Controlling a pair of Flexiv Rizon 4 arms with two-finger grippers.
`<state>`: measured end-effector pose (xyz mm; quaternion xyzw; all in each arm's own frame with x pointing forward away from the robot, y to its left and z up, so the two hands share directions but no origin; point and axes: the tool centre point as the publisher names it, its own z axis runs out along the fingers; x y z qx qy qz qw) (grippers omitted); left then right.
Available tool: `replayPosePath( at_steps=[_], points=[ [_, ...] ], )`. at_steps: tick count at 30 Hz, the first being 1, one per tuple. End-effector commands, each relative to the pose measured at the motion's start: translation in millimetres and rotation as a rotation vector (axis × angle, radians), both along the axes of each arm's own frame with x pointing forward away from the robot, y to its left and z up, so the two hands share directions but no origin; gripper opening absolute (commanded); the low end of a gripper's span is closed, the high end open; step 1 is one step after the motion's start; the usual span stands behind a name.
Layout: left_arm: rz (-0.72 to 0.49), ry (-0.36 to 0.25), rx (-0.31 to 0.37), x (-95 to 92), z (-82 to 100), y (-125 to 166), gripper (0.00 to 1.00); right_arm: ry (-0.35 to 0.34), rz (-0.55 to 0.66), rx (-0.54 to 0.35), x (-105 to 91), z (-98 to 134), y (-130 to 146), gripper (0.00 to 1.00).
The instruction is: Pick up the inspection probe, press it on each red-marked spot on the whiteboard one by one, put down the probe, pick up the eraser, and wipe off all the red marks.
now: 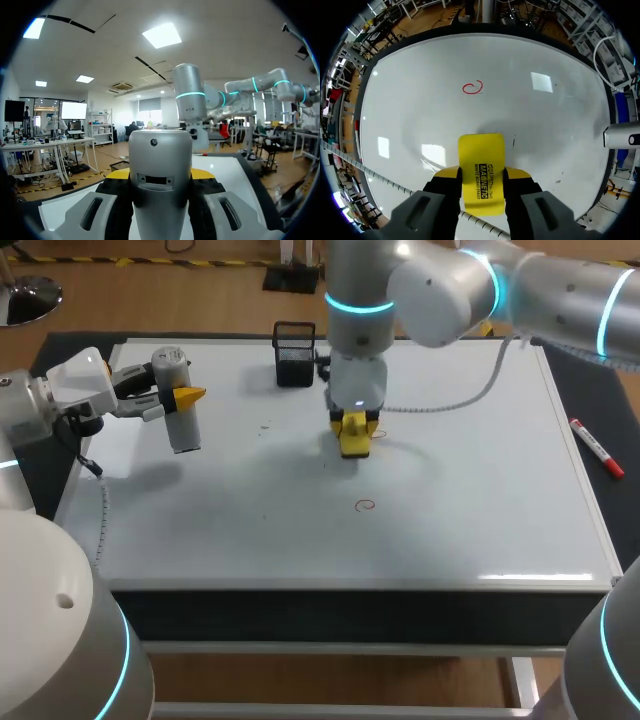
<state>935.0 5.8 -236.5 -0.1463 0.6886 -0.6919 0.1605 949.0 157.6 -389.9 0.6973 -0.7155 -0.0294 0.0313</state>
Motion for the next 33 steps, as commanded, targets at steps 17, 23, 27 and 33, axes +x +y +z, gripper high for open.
replayPosePath(
  at_steps=[17,23,27,33],
  points=[
    [0.002,-0.003,-0.002,-0.1,-0.1,-0.3,0.0,-0.059,-0.179,-0.004,61.0,31.3,-140.8,0.0],
    [0.002,-0.003,-0.002,-0.1,-0.1,-0.3,0.0,-0.046,-0.227,-0.007,79.0,31.1,-179.3,0.0],
    [0.002,-0.003,-0.002,-0.1,-0.1,-0.3,0.0,-0.029,-0.257,-0.016,88.6,29.2,-201.1,0.0],
    [0.002,-0.003,-0.002,-0.1,-0.1,-0.3,0.0,-0.016,-0.28,-0.027,99.0,28.3,-224.1,0.0]
  ],
)
